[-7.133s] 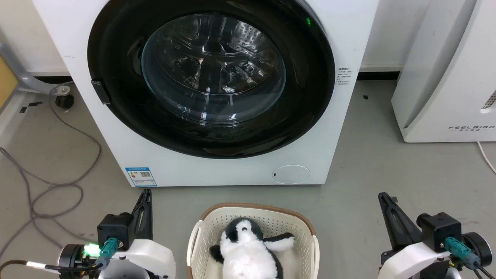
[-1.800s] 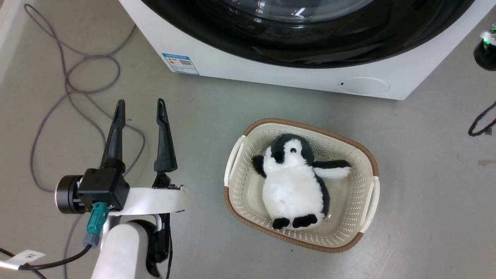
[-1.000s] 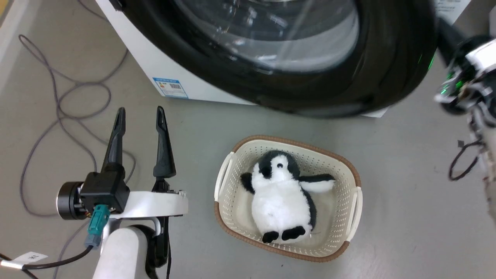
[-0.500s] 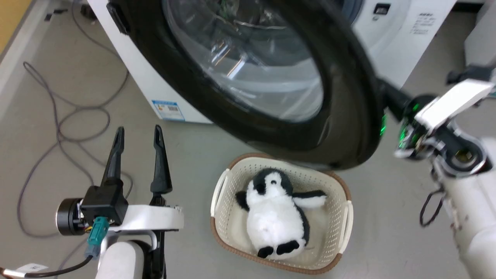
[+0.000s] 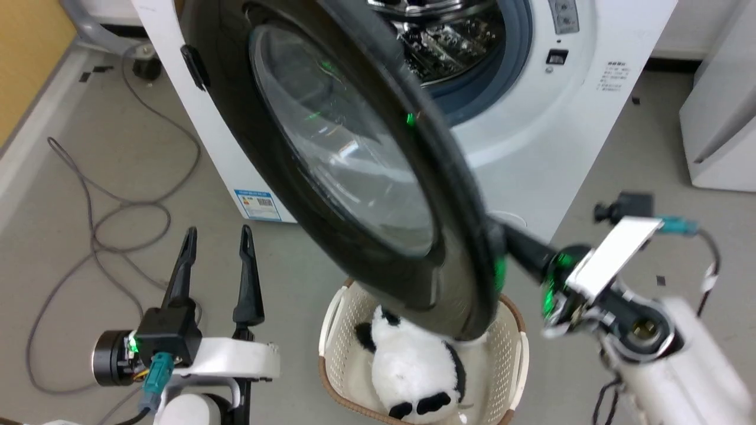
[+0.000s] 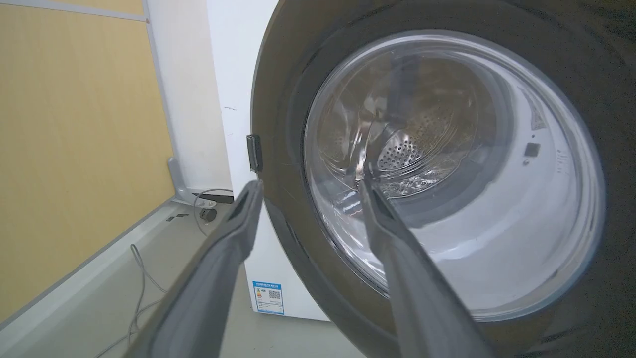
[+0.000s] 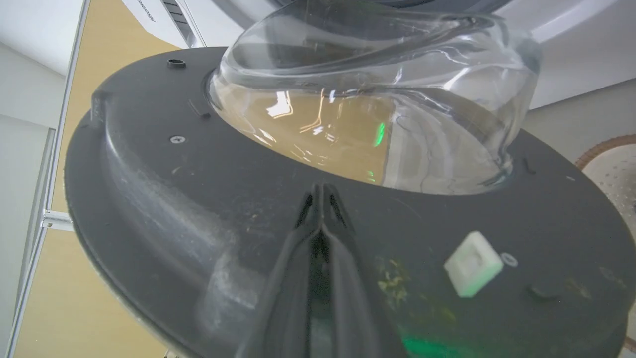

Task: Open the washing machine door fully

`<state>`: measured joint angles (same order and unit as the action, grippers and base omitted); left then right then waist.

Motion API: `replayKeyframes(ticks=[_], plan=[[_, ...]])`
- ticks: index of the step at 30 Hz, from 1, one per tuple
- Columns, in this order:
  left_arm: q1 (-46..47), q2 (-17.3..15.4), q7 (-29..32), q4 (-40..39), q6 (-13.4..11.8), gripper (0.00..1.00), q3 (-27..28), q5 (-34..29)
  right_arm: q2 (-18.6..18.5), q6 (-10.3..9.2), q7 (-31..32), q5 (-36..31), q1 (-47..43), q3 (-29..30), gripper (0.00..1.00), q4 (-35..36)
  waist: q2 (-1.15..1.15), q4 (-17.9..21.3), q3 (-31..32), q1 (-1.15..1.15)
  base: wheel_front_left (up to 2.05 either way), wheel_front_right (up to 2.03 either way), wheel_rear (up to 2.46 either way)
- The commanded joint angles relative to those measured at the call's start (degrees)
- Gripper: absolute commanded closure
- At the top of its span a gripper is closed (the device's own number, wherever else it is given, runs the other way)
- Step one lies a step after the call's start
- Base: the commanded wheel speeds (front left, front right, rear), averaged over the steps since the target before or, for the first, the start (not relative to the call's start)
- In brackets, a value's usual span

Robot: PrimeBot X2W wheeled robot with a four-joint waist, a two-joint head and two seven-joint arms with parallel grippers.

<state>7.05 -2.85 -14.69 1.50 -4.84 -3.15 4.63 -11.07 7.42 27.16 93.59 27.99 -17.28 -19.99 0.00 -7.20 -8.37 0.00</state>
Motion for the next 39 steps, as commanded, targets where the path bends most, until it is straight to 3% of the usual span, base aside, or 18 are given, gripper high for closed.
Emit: replayKeyframes(ticks=[1, 12, 23, 31, 33, 39], plan=[[-1.0, 0.0, -0.3, 0.3, 0.3, 0.00, 0.0, -0.5, 1.1, 0.07, 0.8, 0.2, -2.6, -1.2, 1.00, 1.1, 0.00, -0.1, 0.9, 0.00, 0.00, 0.00, 0.00], [-3.0, 0.0, -0.3, 1.6, 0.6, 0.00, 0.4, -1.3, 5.1, 0.07, 2.8, -0.5, -10.7, -6.9, 1.00, 5.9, 0.00, -0.3, 3.2, 0.00, 0.00, 0.00, 0.00], [-4.9, 0.0, -0.3, 2.6, 0.5, 0.00, 1.0, -1.6, 6.9, 0.07, 1.6, -1.1, -17.0, -10.3, 1.00, 9.4, 0.00, 0.1, 5.6, 0.00, 0.00, 0.00, 0.00], [-6.1, 0.0, -0.3, 3.1, 0.7, 0.00, 1.8, -1.9, 6.4, 0.07, -7.8, -4.7, -19.0, -5.0, 1.00, 12.8, 0.00, 0.7, 7.1, 0.00, 0.00, 0.00, 0.00], [-6.4, 0.0, -0.3, 3.2, 0.8, 0.00, 2.1, -2.1, 5.1, 0.07, -15.2, -9.9, -18.9, -2.4, 1.00, 15.2, 0.00, 1.1, 7.4, 0.00, 0.00, 0.00, 0.00], [-6.8, 0.0, -0.3, 3.4, 0.9, 0.00, 2.7, -2.2, 0.4, 0.07, -33.0, -24.7, -19.0, -1.7, 1.00, 18.2, 0.00, 1.9, 8.1, 0.00, 0.00, 0.00, 0.00]])
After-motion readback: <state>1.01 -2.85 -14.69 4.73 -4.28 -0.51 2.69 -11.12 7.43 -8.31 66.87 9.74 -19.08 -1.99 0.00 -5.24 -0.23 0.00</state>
